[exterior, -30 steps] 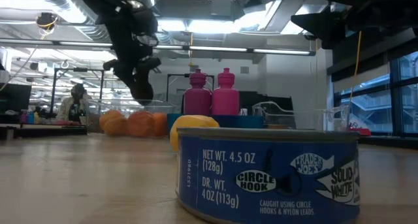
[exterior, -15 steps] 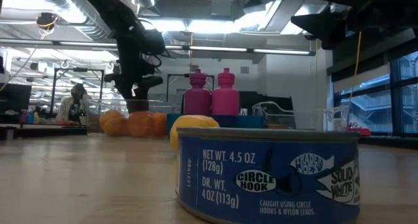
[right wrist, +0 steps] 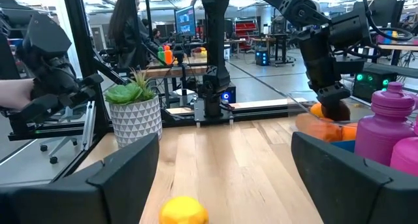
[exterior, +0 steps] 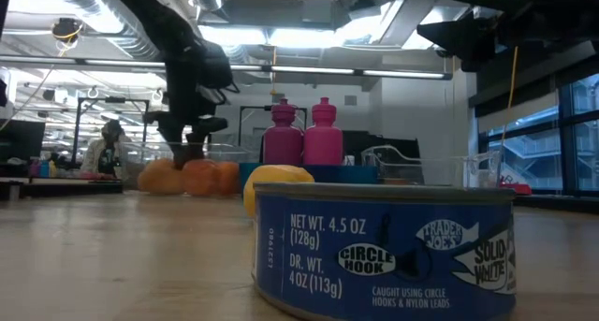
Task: Pick & Place Food Item
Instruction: Put the apple into the left transparent bin, then put the lemon into the left transparent bin
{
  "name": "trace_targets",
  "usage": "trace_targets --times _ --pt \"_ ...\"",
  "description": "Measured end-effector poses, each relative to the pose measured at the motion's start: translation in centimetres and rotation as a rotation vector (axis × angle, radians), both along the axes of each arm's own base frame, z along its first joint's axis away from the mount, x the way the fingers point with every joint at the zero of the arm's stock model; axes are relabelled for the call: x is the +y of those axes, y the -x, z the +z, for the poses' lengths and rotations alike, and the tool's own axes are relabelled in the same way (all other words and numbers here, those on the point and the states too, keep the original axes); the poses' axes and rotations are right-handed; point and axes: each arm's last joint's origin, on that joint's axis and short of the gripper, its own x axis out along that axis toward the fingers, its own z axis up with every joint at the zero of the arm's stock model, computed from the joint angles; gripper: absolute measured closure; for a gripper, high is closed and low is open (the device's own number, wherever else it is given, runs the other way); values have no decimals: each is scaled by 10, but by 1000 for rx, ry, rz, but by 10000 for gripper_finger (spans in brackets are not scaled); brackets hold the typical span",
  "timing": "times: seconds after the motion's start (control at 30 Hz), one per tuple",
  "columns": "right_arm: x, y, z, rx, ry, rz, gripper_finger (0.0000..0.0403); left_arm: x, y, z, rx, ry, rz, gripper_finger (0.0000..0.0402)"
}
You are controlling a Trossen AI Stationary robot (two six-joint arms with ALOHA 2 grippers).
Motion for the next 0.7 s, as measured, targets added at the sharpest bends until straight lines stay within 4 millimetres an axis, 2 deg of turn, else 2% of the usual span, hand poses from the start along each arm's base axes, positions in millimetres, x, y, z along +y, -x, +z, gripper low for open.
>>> trace_targets --times 0.17,0.5,0.7 --pt "0 0 0 0 0 0 58 2 3 0 -24 22 14 214" --pt "0 0 -1 8 4 0 58 4 4 0 -60 43 -53 152" --pt "0 0 -1 14 7 0 58 3 4 7 -68 2 -72 131"
